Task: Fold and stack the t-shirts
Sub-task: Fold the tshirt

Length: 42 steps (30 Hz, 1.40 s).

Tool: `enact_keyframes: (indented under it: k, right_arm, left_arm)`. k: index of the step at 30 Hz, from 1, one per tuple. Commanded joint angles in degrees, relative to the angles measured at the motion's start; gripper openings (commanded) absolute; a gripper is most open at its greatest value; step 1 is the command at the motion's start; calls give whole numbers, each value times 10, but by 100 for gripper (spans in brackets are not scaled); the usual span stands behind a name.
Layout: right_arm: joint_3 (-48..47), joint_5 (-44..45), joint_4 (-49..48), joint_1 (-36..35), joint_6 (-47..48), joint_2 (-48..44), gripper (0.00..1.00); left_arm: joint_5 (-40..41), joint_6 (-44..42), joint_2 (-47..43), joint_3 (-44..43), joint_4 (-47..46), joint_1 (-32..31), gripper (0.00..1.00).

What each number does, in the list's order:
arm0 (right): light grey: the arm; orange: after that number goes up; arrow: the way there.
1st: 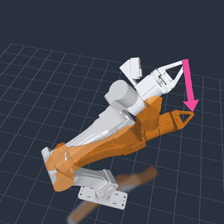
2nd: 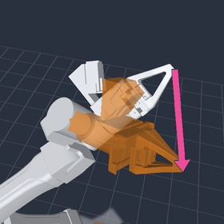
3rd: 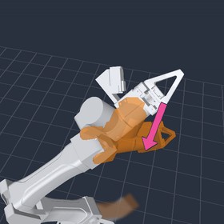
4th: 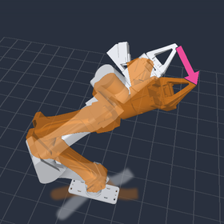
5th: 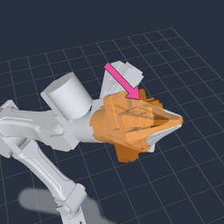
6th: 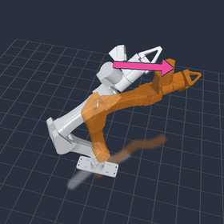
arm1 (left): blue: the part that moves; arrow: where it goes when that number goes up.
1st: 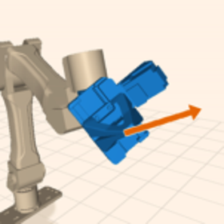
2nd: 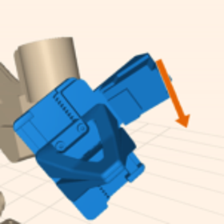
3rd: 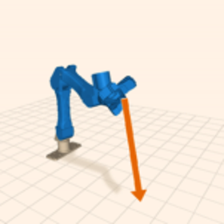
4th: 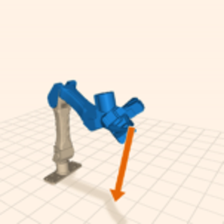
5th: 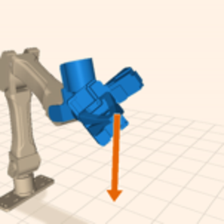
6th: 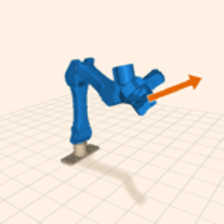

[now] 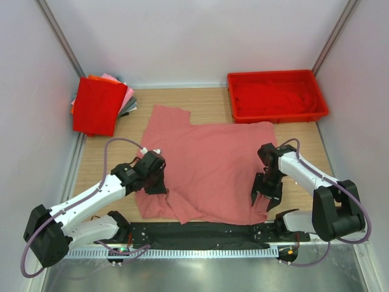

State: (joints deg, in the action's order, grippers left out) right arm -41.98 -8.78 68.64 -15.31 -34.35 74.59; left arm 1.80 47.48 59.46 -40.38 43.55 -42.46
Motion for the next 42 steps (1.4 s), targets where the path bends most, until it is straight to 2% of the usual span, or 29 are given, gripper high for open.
enact_keyframes:
  k: [1,4,17,18,20,21,27,31,36,42]
  right_arm:
    - [43,-76,-24,-4,-26,-6,62]
    - [84,-78,-54,-3,-34,-11,60]
    - [66,-32,-69,-2,-39,-16,44]
    - [64,-28,-71,1,-38,-16,36]
    - [58,-25,-71,5,-34,-15,27]
    - [56,-25,-70,6,-33,-16,17]
    - [33,-18,-46,5,-28,-43,1]
    - [4,-7,-21,5,-26,-71,1]
    - [-47,34,19,6,-26,-123,1]
    - [-59,49,47,15,-76,-239,1]
  left_arm:
    - [-15,-13,1,-27,-23,5,0]
    - [-15,-15,4,-27,-26,9,0]
    - [-36,-18,14,-13,-40,19,0]
    - [-36,-18,16,-12,-41,19,0]
    - [-38,-17,17,-11,-42,19,0]
    - [-38,-17,17,-11,-43,18,0]
    - [-37,-15,16,-15,-35,18,0]
    - [-39,-11,4,-27,-17,19,0]
    - [-22,-7,-43,-48,54,18,0]
    - [-7,8,-77,-65,106,19,0]
